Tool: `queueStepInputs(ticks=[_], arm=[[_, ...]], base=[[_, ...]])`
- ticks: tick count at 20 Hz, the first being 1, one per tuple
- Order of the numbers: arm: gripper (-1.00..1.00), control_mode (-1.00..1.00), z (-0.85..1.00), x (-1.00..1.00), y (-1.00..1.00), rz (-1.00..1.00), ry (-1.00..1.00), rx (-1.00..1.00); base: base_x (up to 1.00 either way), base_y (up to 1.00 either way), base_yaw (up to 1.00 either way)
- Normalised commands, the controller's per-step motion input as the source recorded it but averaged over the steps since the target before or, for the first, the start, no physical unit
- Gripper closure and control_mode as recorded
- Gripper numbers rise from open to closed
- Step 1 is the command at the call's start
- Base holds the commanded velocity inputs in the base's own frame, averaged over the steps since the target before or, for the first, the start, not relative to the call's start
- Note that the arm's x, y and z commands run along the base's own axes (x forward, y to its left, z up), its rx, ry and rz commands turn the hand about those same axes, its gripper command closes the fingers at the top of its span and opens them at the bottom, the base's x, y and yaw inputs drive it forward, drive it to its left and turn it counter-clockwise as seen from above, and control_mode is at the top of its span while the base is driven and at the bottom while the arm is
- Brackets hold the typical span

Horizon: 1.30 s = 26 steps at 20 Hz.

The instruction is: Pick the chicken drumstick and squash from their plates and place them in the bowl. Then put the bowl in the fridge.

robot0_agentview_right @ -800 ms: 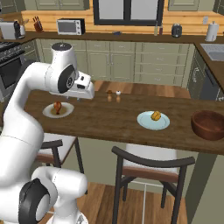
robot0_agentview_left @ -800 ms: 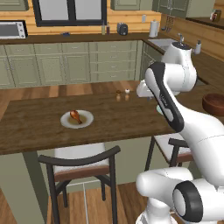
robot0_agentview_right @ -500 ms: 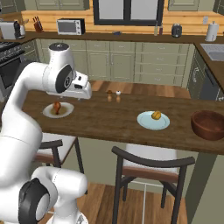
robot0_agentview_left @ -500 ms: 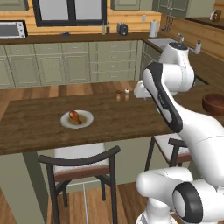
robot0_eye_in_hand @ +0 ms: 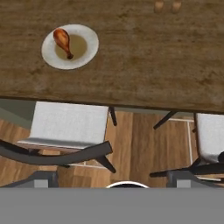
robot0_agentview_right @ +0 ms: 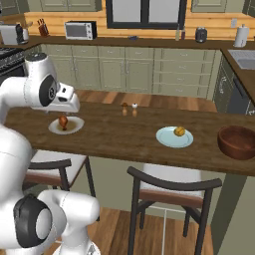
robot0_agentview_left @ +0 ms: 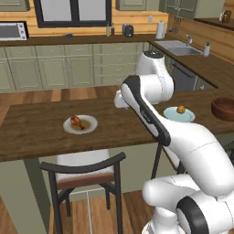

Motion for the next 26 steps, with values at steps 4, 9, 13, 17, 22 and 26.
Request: queueStepInputs(ticks=[4, 9, 13, 17, 22, 26], arm=[[-1.0, -1.0, 0.0, 0.15, 0.52, 0.01, 0.0, 0.0], [-1.0, -1.0, -0.04, 0.16, 0.47, 0.02, 0.01, 0.0], [-1.0, -1.0, -0.12, 0.37, 0.54, 0.0, 0.04, 0.0], [-1.0, -1.0, -0.3, 0.68, 0.41, 0.02, 0.04, 0.0], [-1.0, -1.0, -0.54, 0.71, 0.26, 0.08, 0.09, 0.0], [-1.0, -1.0, -0.72, 0.51, 0.19, 0.09, 0.09, 0.0]], base=[[0.0, 0.0, 0.0], [0.0, 0.0, 0.0], [0.0, 0.0, 0.0], [0.0, 0.0, 0.0], [0.0, 0.0, 0.0], [0.0, 0.0, 0.0]])
